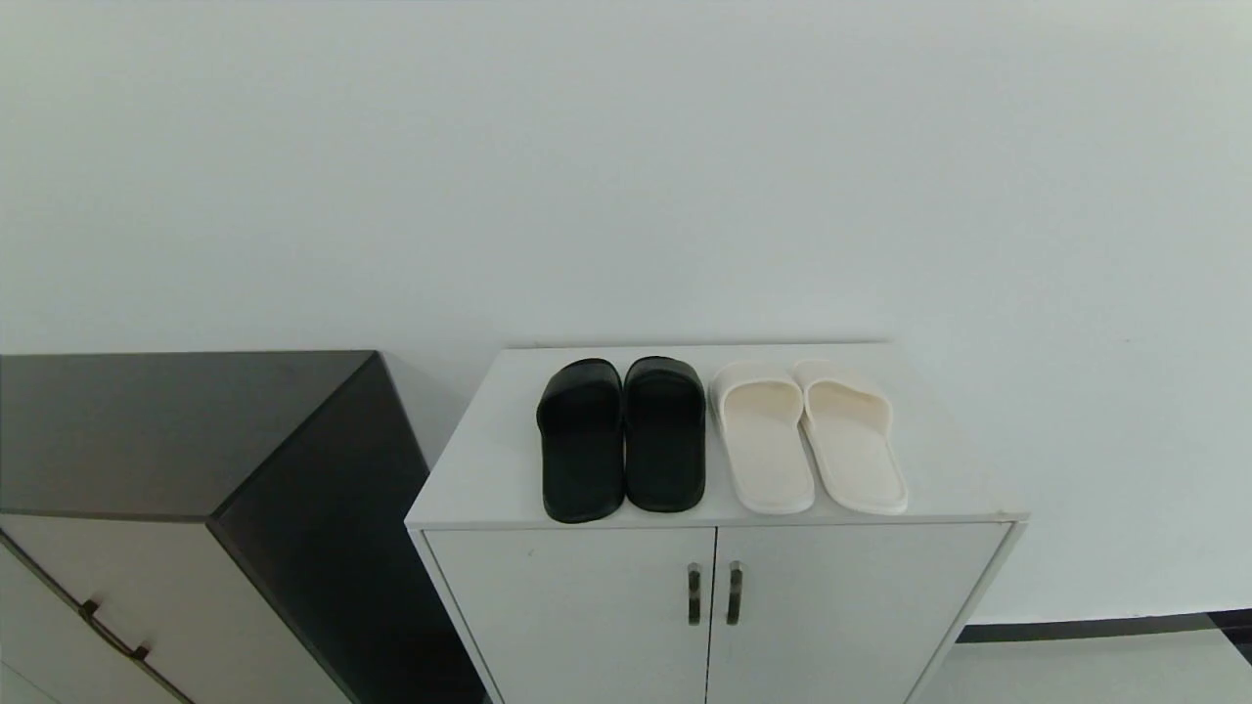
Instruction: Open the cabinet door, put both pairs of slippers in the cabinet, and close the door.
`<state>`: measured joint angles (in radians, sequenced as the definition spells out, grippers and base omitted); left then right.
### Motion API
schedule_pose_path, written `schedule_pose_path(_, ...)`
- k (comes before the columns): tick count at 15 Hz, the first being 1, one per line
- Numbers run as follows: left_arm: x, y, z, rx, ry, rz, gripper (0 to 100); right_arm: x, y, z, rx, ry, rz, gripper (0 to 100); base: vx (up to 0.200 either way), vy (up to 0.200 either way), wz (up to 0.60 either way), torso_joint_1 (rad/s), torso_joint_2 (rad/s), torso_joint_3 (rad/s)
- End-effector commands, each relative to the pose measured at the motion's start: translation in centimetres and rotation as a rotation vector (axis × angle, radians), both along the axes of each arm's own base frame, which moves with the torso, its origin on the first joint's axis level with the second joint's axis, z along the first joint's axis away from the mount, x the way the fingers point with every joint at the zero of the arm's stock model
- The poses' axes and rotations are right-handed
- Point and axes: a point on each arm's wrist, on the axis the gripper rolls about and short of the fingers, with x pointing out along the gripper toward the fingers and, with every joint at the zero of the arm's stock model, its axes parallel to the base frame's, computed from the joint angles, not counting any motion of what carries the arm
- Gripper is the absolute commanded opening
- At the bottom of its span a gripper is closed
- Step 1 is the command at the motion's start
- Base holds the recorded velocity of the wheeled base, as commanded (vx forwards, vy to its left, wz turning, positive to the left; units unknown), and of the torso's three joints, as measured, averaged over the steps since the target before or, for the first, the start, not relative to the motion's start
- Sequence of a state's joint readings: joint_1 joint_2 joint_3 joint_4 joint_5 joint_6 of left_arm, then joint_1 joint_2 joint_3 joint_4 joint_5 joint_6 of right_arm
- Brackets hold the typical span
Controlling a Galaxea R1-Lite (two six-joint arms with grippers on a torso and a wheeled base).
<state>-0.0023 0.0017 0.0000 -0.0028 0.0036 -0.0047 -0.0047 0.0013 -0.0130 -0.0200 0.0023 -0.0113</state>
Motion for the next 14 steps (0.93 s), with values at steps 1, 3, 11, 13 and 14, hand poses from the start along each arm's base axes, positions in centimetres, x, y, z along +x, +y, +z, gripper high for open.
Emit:
schedule_pose_path(1,0.0,0.0,0.0,0.002,0.001,-0.001,0,-1.8,0.0,7.1,0.102,-0.125,0.015,100,0.0,0.0,0.0,0.0,0.0,0.0)
schedule_pose_path(3,0.0,0.0,0.0,0.0,0.001,-0.001,0,-1.0,0.3,7.3,0.101,0.055,0.124,100,0.0,0.0,0.0,0.0,0.0,0.0)
schedule_pose_path(11,0.0,0.0,0.0,-0.005,0.001,-0.009,0,13.0,3.8,11.0,0.095,0.372,0.409,100,0.0,0.0,0.0,0.0,0.0,0.0)
schedule_pose_path(13,0.0,0.0,0.0,-0.014,0.001,-0.009,0,14.0,7.6,12.4,0.071,0.33,0.372,100,0.0,0.0,0.0,0.0,0.0,0.0)
schedule_pose_path(14,0.0,0.0,0.0,-0.014,0.001,-0.01,0,14.7,8.8,13.1,0.079,0.322,0.355,100,0.0,0.0,0.0,0.0,0.0,0.0)
